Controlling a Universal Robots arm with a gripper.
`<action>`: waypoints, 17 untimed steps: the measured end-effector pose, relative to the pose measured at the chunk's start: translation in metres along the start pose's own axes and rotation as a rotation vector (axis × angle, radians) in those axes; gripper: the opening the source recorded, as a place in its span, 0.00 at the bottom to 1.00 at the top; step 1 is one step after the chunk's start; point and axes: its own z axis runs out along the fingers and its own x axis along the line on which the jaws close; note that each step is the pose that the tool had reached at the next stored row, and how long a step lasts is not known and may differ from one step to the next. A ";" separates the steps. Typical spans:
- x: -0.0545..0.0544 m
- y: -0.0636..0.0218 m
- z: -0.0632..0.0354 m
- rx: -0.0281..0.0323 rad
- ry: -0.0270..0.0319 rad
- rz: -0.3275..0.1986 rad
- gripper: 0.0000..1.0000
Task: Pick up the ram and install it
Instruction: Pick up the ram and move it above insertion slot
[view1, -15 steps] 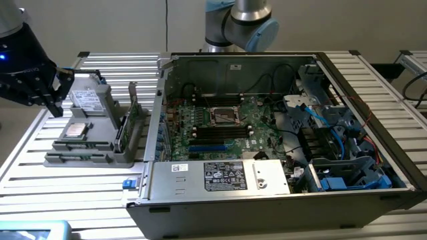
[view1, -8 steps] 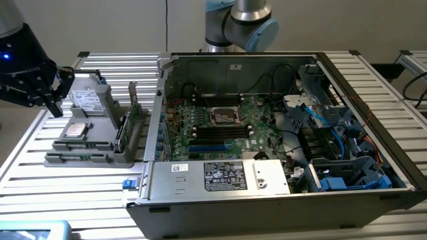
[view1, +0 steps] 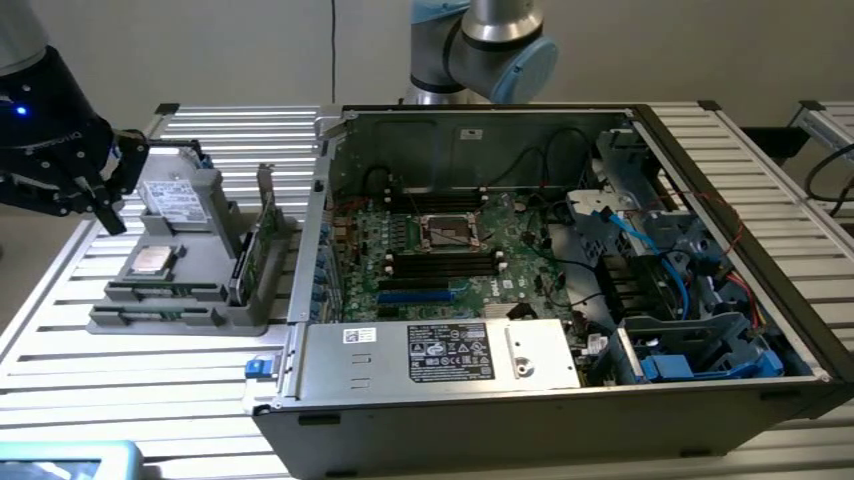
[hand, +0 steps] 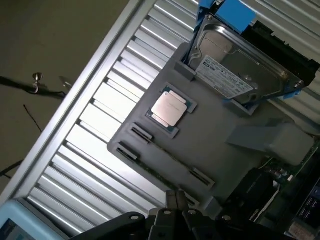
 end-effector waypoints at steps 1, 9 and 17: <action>0.000 0.0000 0.0000 -0.0003 0.0004 -0.019 0.11; 0.000 0.0000 0.0000 -0.0024 0.0034 -0.164 0.11; 0.000 0.0000 0.0000 -0.0031 0.0075 -0.310 0.11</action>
